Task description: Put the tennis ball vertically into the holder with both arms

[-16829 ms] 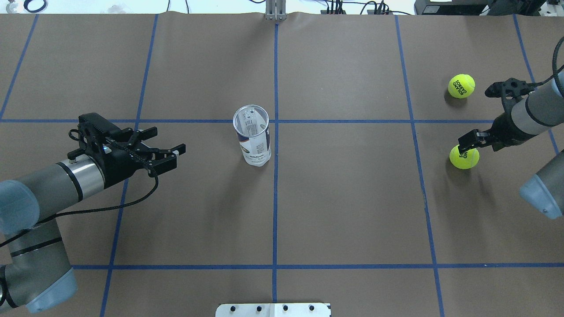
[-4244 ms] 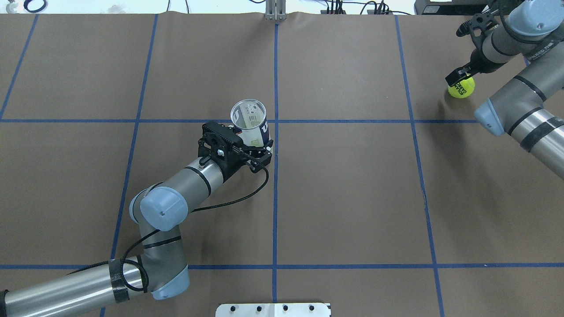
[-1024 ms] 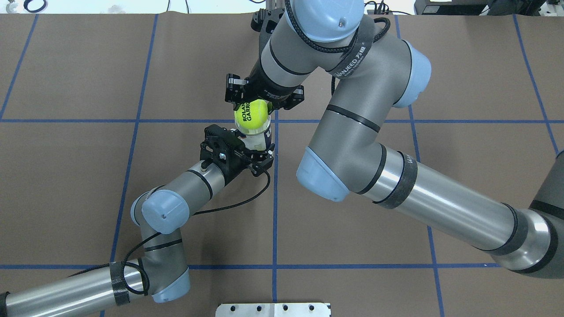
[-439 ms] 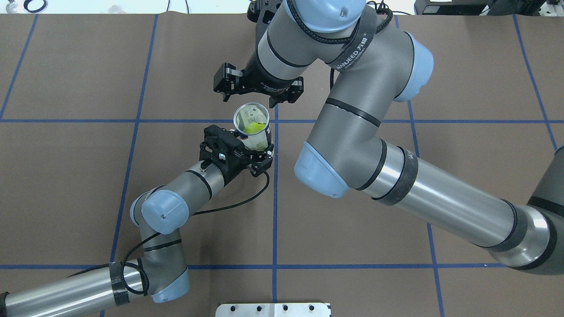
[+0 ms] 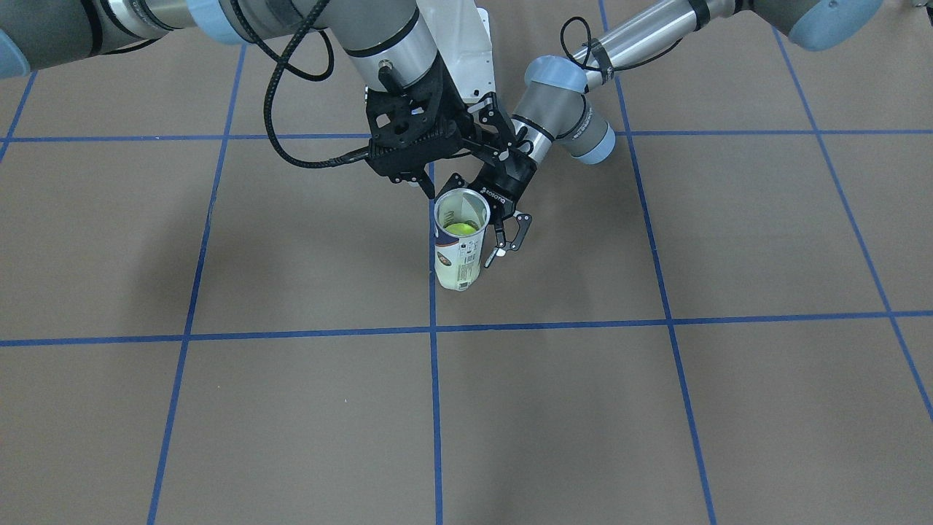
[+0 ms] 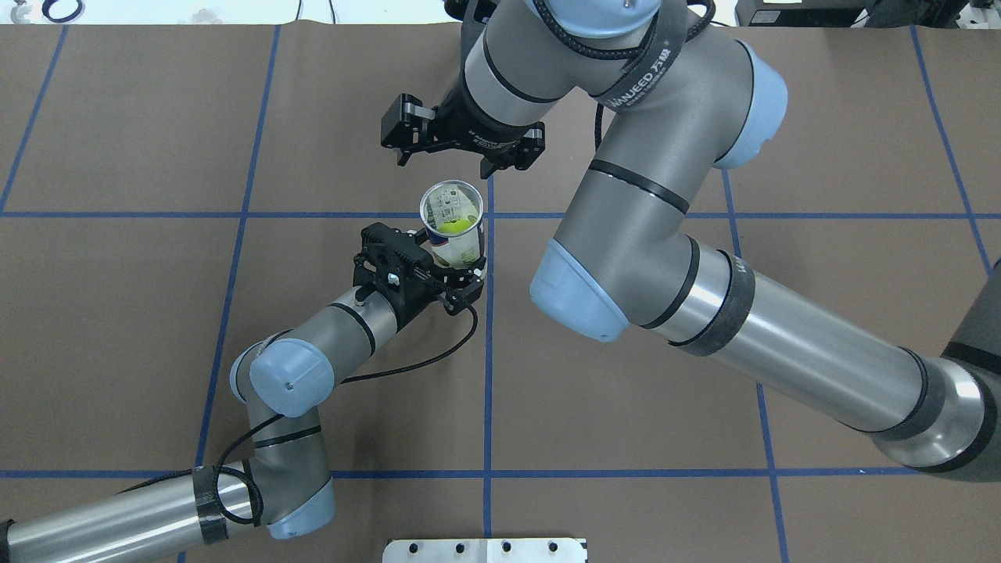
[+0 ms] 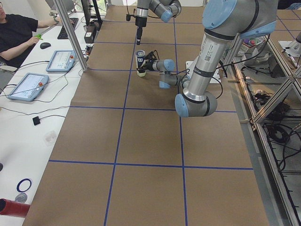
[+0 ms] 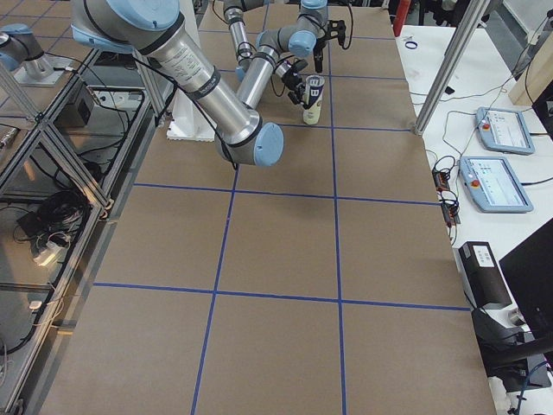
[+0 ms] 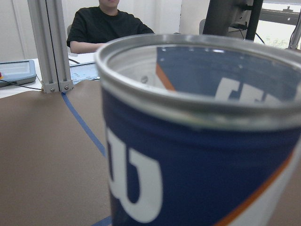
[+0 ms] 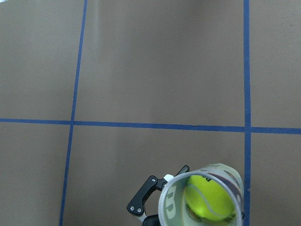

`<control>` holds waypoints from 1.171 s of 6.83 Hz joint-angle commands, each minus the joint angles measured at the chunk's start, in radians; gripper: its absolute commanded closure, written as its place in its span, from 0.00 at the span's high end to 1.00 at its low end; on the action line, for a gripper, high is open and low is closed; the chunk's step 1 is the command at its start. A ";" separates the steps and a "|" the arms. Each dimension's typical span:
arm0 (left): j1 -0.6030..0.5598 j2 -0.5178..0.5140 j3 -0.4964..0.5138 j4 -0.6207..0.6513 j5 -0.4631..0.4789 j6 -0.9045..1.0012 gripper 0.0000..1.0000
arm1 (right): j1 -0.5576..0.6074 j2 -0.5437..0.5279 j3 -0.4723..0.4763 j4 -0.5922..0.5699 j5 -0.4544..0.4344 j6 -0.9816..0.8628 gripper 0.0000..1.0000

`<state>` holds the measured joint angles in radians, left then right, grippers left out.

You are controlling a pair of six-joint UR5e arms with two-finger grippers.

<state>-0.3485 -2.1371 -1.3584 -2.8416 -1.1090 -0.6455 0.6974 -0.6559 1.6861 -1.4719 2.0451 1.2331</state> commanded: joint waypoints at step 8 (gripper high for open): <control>0.138 0.426 -0.441 0.075 -0.127 0.021 0.99 | 0.131 -0.019 0.021 -0.059 0.140 -0.018 0.99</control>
<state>-0.2186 -1.8145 -1.6819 -2.8159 -1.1811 -0.6249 0.7892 -0.6697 1.7073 -1.5172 2.1417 1.2228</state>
